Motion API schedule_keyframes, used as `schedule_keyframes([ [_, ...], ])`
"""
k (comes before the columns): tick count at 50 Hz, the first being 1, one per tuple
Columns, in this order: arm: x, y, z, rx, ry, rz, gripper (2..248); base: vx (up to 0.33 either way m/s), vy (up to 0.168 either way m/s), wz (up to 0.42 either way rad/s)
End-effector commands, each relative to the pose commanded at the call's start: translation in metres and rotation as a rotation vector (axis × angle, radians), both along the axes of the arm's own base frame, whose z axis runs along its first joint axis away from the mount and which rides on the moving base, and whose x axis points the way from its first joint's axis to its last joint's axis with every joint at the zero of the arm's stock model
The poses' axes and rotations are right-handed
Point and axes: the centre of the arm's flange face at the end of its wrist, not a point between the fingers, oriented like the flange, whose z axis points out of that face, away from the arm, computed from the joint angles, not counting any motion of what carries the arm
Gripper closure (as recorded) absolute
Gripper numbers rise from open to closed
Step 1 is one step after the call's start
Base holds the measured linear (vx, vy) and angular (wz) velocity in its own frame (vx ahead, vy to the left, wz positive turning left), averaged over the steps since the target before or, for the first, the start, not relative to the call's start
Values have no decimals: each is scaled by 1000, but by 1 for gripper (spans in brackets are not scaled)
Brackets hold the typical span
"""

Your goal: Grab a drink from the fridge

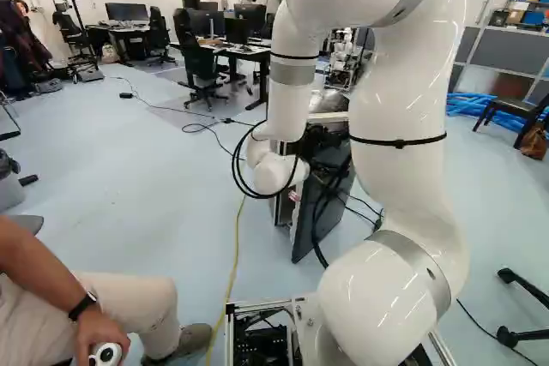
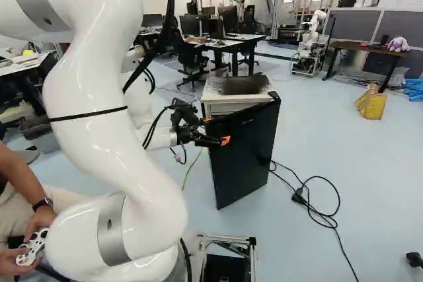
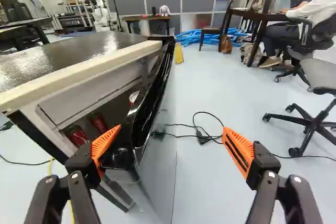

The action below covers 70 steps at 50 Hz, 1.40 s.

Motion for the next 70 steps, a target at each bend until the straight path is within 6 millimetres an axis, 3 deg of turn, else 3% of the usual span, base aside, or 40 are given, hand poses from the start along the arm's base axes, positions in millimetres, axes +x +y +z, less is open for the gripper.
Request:
schedule_keyframes([
  [48,-73,-44,1,-25,65,-206,3,0,0,0],
  [70,-96,-70,1,-38,80,-351,3,0,0,0],
])
